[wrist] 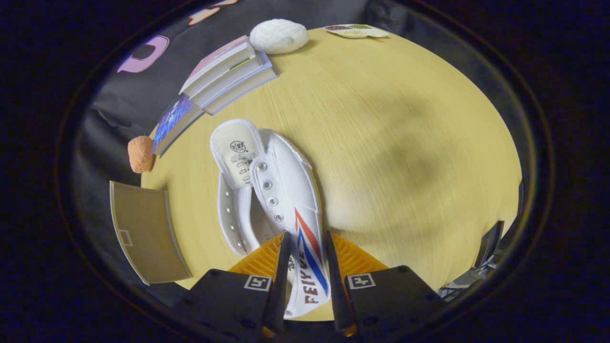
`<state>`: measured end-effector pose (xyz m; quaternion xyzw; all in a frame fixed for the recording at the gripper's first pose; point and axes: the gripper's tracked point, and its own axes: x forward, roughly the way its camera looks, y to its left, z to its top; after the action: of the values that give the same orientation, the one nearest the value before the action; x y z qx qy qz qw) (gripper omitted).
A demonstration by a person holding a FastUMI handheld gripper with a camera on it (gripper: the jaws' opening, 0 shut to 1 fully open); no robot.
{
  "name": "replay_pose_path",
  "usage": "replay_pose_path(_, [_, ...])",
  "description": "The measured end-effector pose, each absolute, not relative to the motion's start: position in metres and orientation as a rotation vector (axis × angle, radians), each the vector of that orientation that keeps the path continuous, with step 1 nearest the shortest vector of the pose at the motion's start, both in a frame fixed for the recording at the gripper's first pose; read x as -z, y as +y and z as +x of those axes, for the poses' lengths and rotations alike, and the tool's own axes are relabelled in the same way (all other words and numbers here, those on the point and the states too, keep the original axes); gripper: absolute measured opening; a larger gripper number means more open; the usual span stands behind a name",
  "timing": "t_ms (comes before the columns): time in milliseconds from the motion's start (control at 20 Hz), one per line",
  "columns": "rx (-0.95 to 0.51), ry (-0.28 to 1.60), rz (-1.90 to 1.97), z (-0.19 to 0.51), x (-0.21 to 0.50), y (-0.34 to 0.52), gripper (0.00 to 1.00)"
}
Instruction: Open the storage box then place both shoes into the box .Put the left shoe in first, then the right shoe, with the right side of both shoes facing outward in a uniform manner.
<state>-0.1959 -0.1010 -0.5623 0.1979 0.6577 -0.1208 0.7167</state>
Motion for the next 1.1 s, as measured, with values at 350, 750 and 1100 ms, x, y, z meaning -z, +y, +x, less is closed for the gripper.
replay_pose_path(350, [0.275,1.420,0.672,-0.206,0.544,-0.080,0.03])
replay_pose_path(750, [0.097,1.397,0.889,-0.188,0.492,-0.004,0.03])
replay_pose_path(1100, [-0.145,1.332,0.892,-0.138,0.410,0.095,0.03])
